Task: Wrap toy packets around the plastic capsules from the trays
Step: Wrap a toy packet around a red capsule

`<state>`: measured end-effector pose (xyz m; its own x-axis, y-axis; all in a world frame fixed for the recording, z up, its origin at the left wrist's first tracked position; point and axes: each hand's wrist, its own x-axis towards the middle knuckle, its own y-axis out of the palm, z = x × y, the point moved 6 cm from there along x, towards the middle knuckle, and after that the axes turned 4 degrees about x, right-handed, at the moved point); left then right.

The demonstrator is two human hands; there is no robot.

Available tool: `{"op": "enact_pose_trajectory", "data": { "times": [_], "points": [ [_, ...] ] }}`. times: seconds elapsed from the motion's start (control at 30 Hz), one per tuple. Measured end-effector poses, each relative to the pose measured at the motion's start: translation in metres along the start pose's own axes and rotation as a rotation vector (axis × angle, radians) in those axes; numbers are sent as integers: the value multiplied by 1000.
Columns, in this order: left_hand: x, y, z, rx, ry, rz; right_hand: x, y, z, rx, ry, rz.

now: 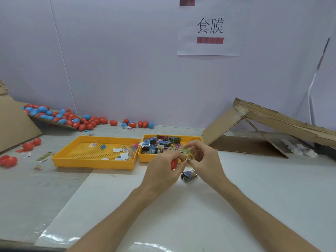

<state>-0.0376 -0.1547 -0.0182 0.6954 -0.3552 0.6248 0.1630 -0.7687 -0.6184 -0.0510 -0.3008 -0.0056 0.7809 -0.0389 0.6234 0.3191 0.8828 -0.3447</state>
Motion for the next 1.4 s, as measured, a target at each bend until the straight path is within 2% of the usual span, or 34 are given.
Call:
{"op": "enact_pose_trajectory", "data": {
  "times": [0.13,0.3,0.4,0.77,0.93,1.07,1.3,1.4],
  "points": [
    [-1,-1,-2,50,15,-18,0,1,0,-31,-26,16],
    [-2,-5,4,152,-64,-99,-1,8,-1,-90,-61,100],
    [-1,-6,6,170,-90,-94,-2,12,-1,-66,-59,151],
    [1,-6,16,107,-176,-100,4,6,-4,350,145,255],
    [7,-1,22,-236,-269,-4,6,3,-6,519,254,227],
    [6,4,22,-435,-385,82,7,0,-13,531,321,200],
    [4,6,29,-532,-508,116,6,3,-17,546,359,210],
    [3,8,28,-733,-582,174,6,2,-18,608,400,185]
  ]
}}
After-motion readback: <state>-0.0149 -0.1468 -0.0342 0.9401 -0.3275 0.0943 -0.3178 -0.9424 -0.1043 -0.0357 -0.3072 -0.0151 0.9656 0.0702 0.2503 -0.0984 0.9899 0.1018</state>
